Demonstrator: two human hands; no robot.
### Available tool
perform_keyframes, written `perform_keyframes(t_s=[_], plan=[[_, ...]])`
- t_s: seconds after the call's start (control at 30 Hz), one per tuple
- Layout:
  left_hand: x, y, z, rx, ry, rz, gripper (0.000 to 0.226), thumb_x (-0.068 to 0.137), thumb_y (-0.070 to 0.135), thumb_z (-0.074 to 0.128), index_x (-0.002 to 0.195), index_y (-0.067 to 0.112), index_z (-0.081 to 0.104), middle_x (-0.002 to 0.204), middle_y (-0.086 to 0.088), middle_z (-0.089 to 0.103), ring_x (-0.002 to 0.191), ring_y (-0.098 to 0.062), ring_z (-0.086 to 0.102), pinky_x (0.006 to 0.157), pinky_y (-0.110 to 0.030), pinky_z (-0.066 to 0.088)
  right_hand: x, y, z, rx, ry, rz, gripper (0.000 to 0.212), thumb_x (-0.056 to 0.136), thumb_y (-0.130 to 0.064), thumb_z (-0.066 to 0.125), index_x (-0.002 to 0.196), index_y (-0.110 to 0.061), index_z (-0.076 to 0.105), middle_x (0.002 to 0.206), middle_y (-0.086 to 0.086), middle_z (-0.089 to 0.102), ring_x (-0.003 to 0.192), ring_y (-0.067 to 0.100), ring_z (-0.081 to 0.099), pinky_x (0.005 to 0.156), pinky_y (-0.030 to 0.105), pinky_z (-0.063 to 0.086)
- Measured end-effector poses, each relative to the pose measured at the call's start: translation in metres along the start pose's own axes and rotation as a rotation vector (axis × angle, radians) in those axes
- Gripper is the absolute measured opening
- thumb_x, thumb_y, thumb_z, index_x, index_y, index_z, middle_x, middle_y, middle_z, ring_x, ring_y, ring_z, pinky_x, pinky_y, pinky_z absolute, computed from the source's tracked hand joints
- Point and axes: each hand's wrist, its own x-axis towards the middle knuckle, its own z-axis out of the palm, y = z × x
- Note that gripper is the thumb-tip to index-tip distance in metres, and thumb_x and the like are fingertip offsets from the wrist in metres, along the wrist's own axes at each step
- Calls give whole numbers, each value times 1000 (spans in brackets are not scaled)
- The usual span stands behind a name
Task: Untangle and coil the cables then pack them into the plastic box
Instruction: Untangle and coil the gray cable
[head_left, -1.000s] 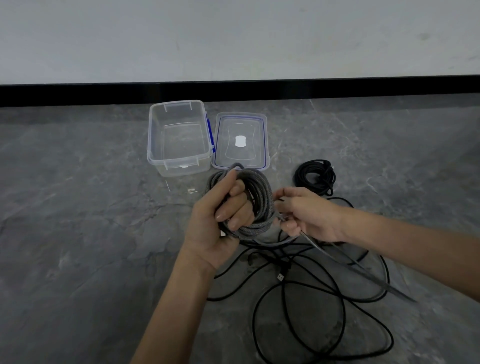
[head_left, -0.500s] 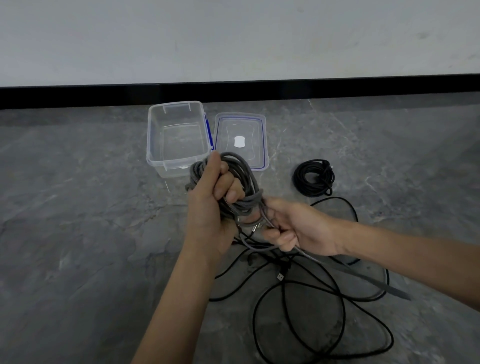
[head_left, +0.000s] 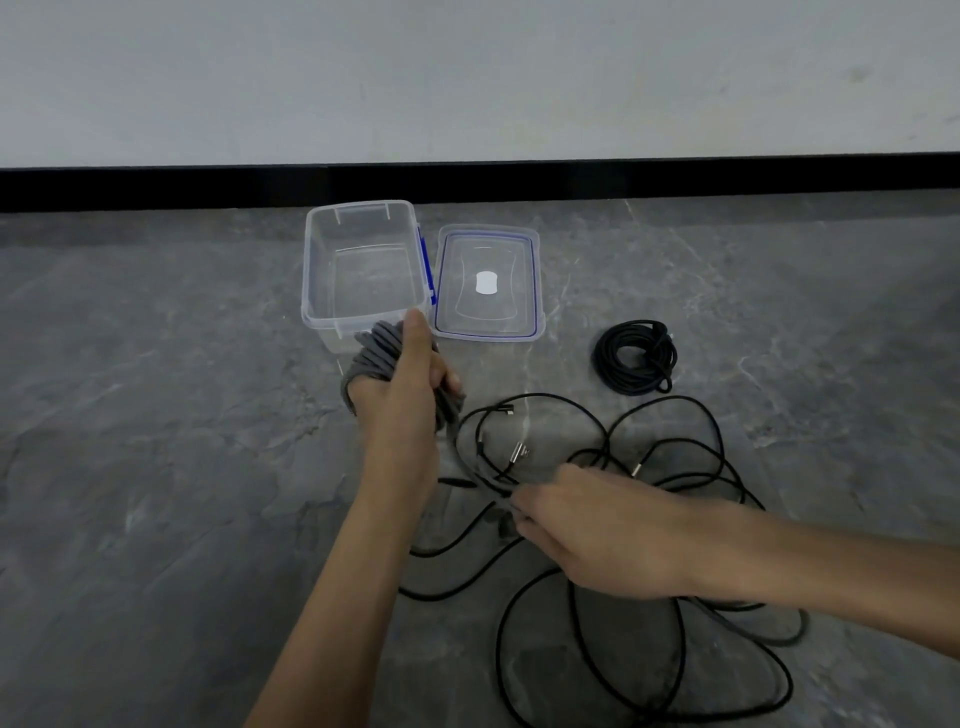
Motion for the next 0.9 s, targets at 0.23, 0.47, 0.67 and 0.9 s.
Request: perform_keyframes(t_s=[0.23, 0.47, 0.67, 0.9], plan=[[-16, -11, -6, 547, -253, -51, 49, 87, 58, 56, 63, 16, 53, 51, 10, 60, 52, -1, 57, 63, -25, 49, 2, -5, -71, -304, 217, -203, 27, 102, -37, 35, 96, -16, 51, 87, 0, 58, 79, 21, 58, 71, 36, 48], [-15, -7, -7, 297, -651, -173, 68, 78, 72, 53, 73, 5, 51, 46, 2, 43, 45, -17, 47, 55, -24, 44, 12, 40, -94, -643, 452, -433, 16, 85, -6, 45, 99, -14, 49, 68, 4, 52, 42, 24, 45, 36, 28, 27], [-21, -4, -7, 93, -735, -269, 35, 85, 33, 61, 63, 8, 49, 40, 2, 32, 34, -15, 37, 42, -20, 37, 19, 69, -98, -616, 600, -409, 20, 86, -8, 46, 101, -21, 45, 70, 4, 55, 49, 25, 52, 44, 17, 7], [-23, 4, 1, -243, -867, -481, 27, 77, 32, 62, 55, 19, 54, 34, 10, 35, 31, -8, 39, 39, -17, 36, 37, 88, -79, -237, 766, -295, 27, 97, -19, 38, 93, -4, 60, 77, 7, 61, 63, 29, 58, 52, 38, 47]])
